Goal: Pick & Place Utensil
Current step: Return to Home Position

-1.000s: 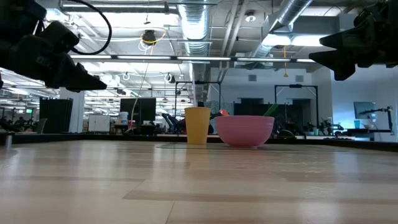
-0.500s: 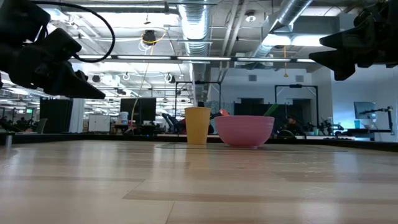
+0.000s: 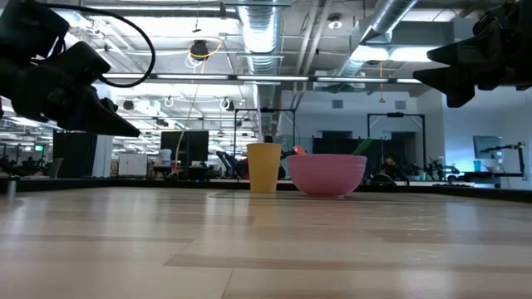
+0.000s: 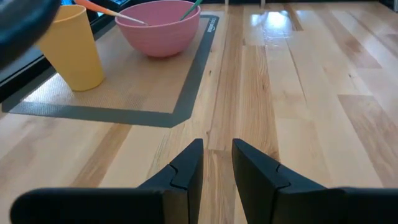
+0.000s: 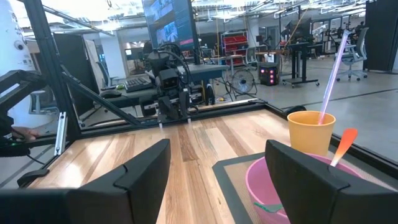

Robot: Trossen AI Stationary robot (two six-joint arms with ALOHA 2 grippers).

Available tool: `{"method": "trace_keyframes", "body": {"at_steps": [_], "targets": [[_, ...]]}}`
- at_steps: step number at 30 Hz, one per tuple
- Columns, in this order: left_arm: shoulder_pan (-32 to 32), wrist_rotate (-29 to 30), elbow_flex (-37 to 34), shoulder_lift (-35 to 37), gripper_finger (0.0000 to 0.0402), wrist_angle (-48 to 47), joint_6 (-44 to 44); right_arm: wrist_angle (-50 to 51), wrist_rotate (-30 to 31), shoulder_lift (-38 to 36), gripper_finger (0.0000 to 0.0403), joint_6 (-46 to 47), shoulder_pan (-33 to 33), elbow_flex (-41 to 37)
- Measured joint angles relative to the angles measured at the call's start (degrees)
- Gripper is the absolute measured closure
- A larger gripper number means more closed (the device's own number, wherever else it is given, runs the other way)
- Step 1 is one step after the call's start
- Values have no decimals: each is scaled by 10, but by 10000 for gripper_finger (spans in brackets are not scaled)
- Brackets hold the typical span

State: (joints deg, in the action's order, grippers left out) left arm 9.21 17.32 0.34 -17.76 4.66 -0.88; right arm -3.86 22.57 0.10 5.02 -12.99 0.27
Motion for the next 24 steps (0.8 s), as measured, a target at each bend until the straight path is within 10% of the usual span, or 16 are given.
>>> {"method": "trace_keyframes", "body": {"at_steps": [24], "targets": [[-11, 27, 29, -8, 315, -1, 16, 0, 0, 0, 148, 0, 0, 0]]}}
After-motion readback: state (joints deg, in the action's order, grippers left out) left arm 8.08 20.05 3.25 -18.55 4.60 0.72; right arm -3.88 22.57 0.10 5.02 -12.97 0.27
